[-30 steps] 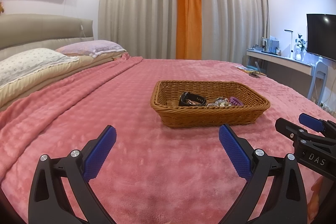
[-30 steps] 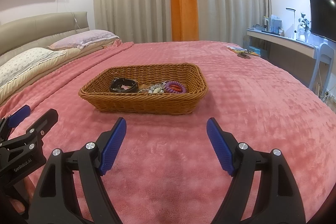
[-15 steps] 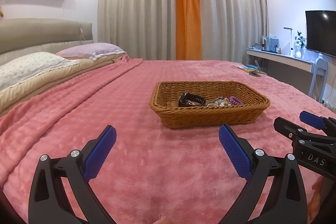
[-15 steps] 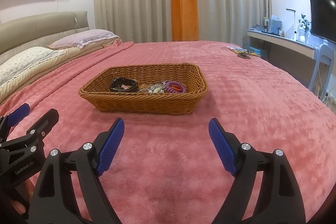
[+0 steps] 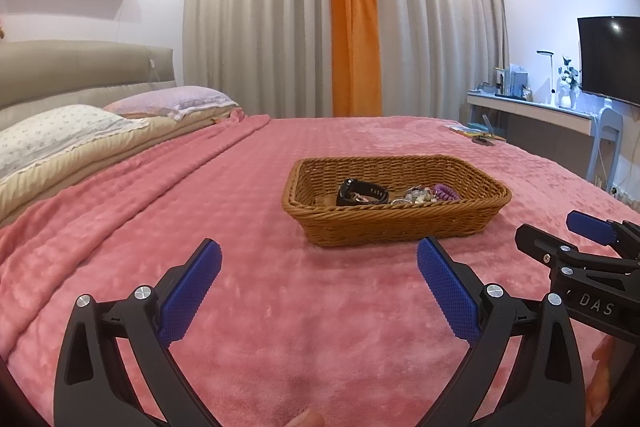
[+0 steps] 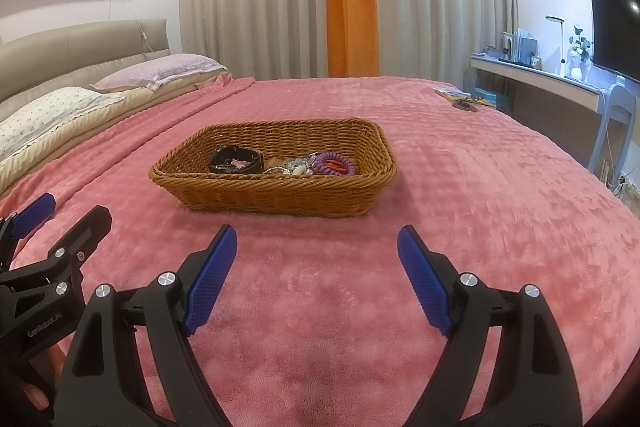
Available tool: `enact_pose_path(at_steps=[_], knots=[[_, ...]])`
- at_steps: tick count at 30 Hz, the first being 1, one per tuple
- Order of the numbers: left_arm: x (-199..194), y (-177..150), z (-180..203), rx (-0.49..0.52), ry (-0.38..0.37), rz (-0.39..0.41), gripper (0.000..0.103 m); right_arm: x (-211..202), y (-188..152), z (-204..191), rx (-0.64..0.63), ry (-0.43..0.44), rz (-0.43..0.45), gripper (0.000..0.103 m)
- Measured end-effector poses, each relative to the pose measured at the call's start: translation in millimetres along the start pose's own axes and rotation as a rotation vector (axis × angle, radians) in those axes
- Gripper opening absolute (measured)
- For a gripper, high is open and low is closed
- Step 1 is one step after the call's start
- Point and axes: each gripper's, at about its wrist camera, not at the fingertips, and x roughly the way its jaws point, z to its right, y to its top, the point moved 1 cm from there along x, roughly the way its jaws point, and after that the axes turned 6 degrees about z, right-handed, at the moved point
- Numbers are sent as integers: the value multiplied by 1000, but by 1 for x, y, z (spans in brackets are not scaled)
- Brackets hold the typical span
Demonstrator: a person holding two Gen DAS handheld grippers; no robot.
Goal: Organize jewelry
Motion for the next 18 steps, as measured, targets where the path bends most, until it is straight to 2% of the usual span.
enact_pose_path(at_steps=[10, 18], knots=[[-1, 1, -1, 6, 18, 24, 96, 0, 0, 1, -1, 0, 0, 79], [1, 0, -3, -6, 0, -3, 96, 0, 0, 1, -1, 1, 0, 79]])
